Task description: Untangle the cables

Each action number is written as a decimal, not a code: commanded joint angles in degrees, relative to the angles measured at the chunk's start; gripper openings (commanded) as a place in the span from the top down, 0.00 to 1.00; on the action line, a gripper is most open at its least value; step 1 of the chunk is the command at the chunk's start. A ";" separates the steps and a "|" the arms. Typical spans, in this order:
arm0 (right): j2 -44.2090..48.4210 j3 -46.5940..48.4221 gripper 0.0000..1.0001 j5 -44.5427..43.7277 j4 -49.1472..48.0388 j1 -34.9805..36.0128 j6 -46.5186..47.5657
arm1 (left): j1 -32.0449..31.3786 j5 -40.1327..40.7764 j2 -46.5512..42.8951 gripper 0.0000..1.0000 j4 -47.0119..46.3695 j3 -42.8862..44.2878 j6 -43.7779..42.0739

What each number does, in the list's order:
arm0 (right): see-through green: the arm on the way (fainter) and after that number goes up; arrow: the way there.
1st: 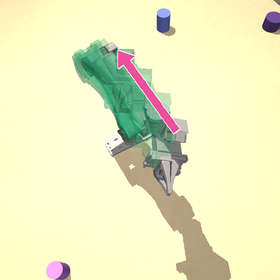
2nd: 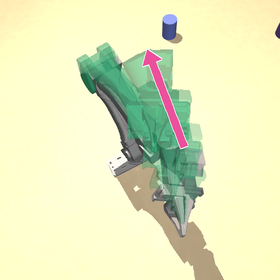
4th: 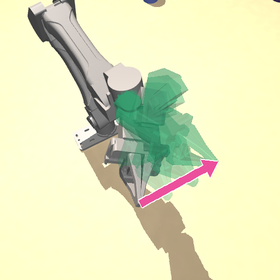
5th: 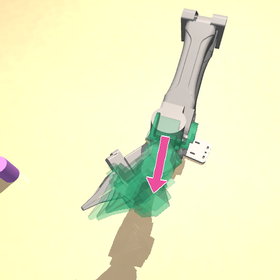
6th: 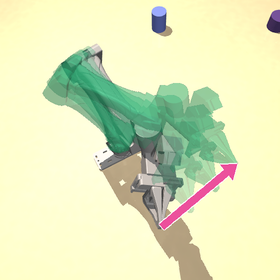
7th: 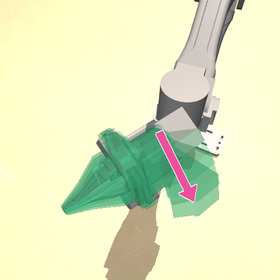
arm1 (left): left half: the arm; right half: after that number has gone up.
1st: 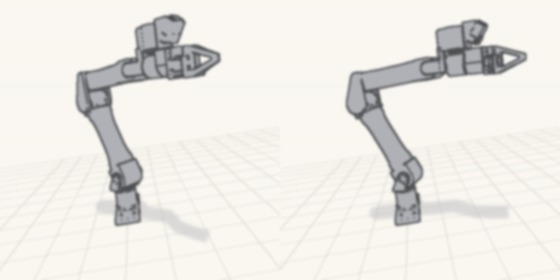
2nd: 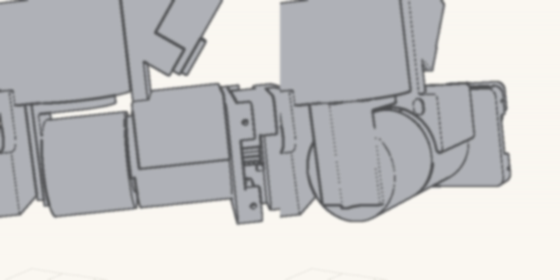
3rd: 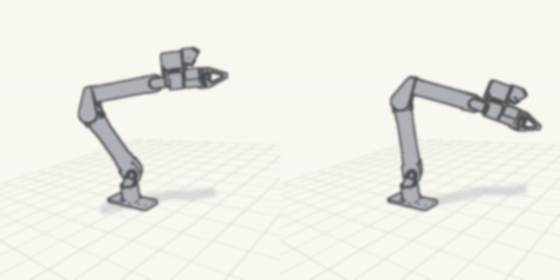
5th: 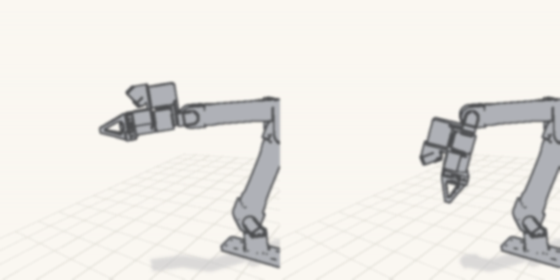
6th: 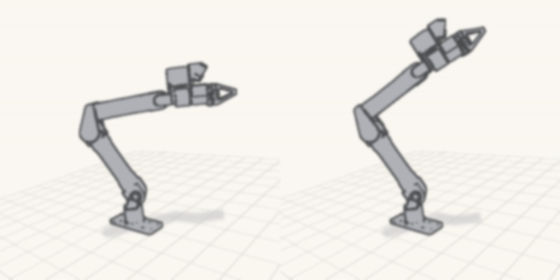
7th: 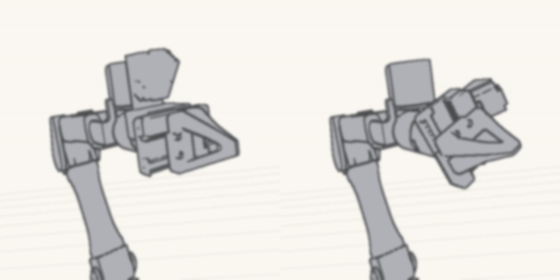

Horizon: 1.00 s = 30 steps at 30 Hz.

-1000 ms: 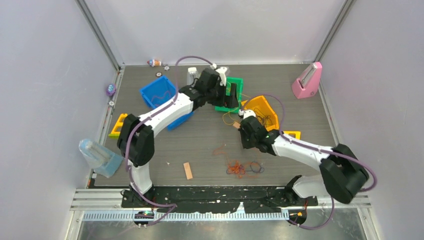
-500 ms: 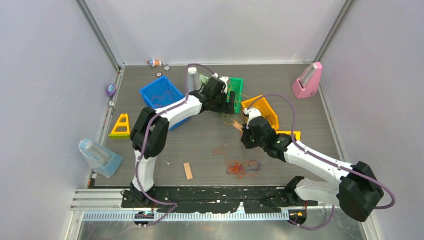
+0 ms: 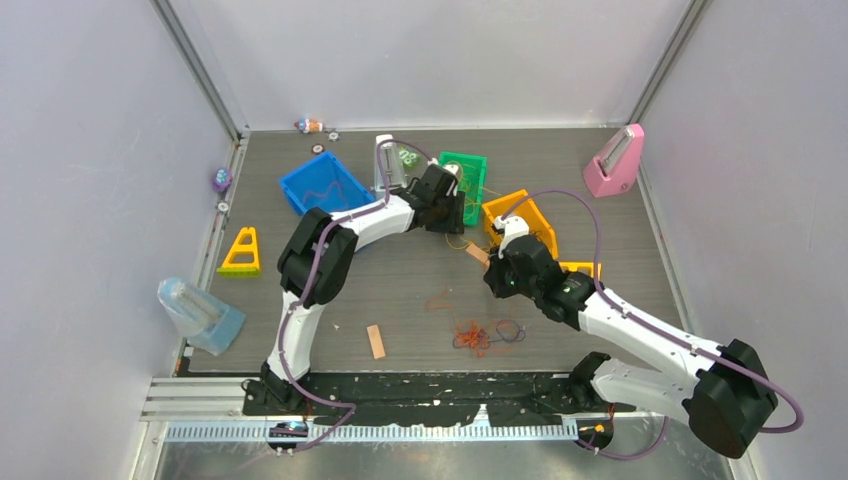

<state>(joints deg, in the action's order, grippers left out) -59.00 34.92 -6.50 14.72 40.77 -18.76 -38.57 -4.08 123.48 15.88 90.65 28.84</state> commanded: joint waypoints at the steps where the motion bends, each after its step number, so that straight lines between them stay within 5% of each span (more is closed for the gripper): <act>1: 1.87 0.98 0.95 0.19 -0.85 0.18 -0.15 | 0.07 0.54 -0.03 0.74 -4.59 1.40 1.27; 3: 2.56 1.10 0.95 0.13 -0.57 0.16 -0.32 | 0.07 0.12 -0.51 1.00 -5.61 0.74 1.81; 7: 4.20 1.08 0.95 -1.01 0.87 0.12 -0.48 | 0.07 0.71 -4.31 1.00 -5.17 -0.46 1.02; 15: 6.36 2.16 0.95 -0.44 8.74 0.03 -3.47 | 0.65 2.12 -7.72 1.00 7.57 10.38 -3.92; 27: 24.51 -6.16 0.95 14.10 16.88 0.09 -16.50 | 7.07 1.90 11.40 1.00 21.44 44.47 -5.39; 30: 29.88 -7.20 0.95 14.85 21.04 0.11 -17.84 | 7.95 2.81 11.43 1.00 19.88 44.41 -5.51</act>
<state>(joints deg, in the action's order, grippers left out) -34.22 28.95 3.90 30.83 40.75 -31.92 -31.79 -2.57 132.79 31.66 133.51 24.67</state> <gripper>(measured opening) 0.070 0.007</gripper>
